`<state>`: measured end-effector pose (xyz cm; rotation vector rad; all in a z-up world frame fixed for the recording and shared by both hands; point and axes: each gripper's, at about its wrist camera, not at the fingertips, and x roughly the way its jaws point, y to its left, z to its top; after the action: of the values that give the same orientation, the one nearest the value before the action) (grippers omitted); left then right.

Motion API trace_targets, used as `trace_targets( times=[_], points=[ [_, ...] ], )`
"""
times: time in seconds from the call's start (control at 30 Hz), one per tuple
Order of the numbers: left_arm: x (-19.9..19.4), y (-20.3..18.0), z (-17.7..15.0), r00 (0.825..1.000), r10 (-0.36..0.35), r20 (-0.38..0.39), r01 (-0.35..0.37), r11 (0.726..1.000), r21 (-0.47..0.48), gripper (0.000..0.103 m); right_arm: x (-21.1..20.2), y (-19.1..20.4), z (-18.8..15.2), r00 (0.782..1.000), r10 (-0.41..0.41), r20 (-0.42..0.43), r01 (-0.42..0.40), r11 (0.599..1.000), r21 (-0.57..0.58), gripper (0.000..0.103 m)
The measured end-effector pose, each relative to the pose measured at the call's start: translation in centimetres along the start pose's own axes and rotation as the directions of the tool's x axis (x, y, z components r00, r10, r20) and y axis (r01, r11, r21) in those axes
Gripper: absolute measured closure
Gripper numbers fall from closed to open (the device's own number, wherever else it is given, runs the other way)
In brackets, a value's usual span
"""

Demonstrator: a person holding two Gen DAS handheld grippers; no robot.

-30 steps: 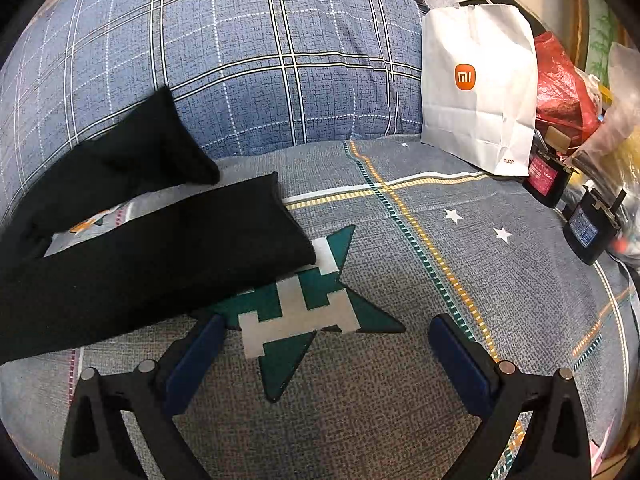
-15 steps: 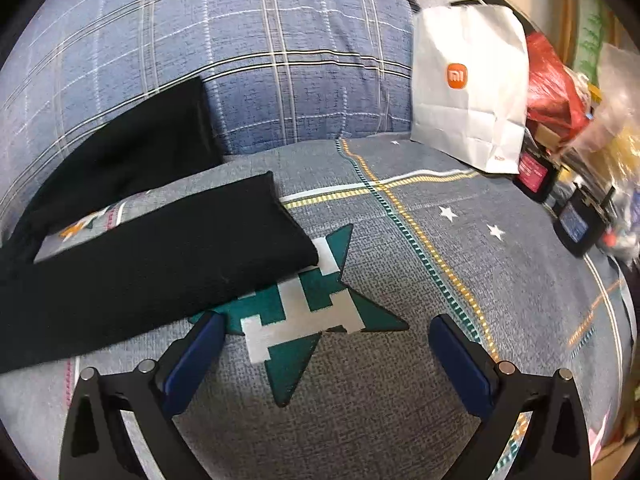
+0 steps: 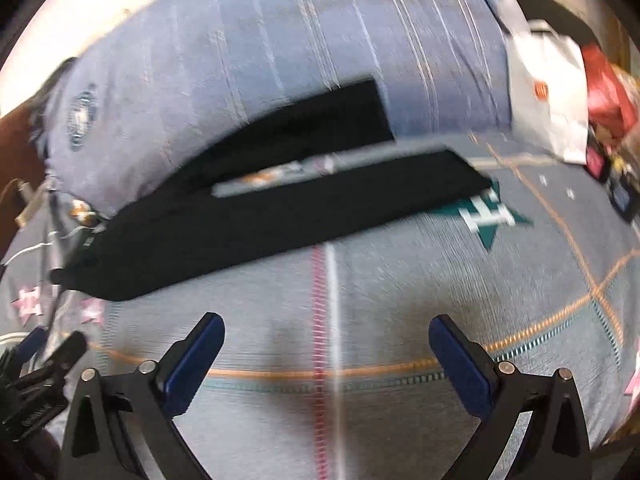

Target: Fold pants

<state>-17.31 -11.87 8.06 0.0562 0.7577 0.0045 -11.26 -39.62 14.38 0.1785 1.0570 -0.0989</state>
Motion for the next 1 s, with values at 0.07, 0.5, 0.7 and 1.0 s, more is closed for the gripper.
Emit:
trace_targets(
  times=[0.07,0.5,0.7,1.0],
  points=[
    [-0.7,-0.2,0.0,0.999,-0.020,-0.028,0.019,0.999,-0.036,0.000,-1.4,0.6,0.1,0.999,0.027,0.031,-0.027,1.000,-0.007,0.000],
    [1.9,-0.4,2.5,0.996,0.020,-0.086,-0.024,0.999,-0.047,0.000,-2.0,0.8,1.2,0.995,0.091,0.050,-0.093,0.995,0.044,0.000],
    [2.5,-1.3,5.1,0.997,0.031,-0.070,-0.033,0.999,-0.024,0.000,-1.6,2.1,3.1,0.997,0.060,0.047,-0.059,0.998,-0.014,0.000],
    [6.4,-2.0,15.4,0.993,-0.093,-0.067,0.087,0.992,-0.086,0.000,1.2,0.4,10.1,0.994,0.100,0.044,-0.103,0.992,0.070,0.000]
  ],
)
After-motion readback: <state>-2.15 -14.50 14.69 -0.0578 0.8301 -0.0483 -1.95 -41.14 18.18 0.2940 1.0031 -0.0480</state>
